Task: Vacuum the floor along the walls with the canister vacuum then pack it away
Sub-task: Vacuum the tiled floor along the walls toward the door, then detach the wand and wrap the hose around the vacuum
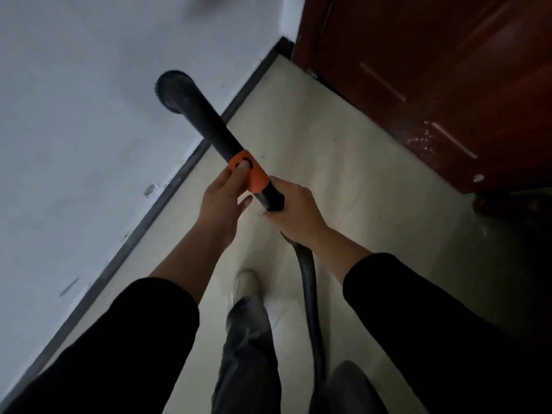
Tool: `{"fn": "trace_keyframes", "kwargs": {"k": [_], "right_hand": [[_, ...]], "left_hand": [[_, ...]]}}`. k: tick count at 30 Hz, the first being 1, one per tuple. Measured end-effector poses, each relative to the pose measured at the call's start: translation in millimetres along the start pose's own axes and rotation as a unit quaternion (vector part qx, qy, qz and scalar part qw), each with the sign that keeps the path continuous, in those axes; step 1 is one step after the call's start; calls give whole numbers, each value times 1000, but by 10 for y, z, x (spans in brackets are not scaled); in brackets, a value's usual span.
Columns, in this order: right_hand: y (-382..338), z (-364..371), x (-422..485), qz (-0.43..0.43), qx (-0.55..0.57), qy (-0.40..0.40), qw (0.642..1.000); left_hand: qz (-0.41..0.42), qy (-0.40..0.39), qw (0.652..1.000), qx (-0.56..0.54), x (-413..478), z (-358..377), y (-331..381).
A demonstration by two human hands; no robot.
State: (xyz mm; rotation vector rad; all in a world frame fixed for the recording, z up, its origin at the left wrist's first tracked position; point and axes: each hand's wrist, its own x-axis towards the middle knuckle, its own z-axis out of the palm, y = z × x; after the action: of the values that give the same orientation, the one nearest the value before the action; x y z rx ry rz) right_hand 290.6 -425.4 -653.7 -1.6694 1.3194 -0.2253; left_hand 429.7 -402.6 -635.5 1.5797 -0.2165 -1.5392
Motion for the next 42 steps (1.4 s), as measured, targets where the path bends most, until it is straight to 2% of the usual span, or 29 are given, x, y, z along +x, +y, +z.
{"fn": "trace_keyframes", "kwargs": {"k": [4,9,13,15,18,22,29,35,42], "right_hand": [[-291,-184,-350,-35,-8,-8,999],[-453,-457,-1045,-103,-72,-125,984],[-675,-537,-1633,-183,-168,-246,937],[-814,-478,-1937,-213,-182,-286,916],[-1051,-332,-2342,-242,-211,-327,889],[-1447,-21,-2825,-325,-252,-354,840],[-2047,1017,-3887,-477,-298,-415,715],[-2511,2245,-5077,-588,-311,-467,583],[-2904,3682,-6789,-677,-282,-498,462]], "left_hand": [[38,35,999,0,-573,104,211],[69,131,988,-39,-1703,184,-28],[86,210,961,-158,-2661,213,-514],[98,234,944,-209,-3073,164,-729],[116,267,924,-248,-3593,27,-926],[154,316,890,-289,-4276,-231,-1146],[207,434,785,-390,-5451,-864,-1738],[249,515,661,-485,-6483,-1619,-2508],[311,582,522,-541,-7840,-2550,-3427]]}}
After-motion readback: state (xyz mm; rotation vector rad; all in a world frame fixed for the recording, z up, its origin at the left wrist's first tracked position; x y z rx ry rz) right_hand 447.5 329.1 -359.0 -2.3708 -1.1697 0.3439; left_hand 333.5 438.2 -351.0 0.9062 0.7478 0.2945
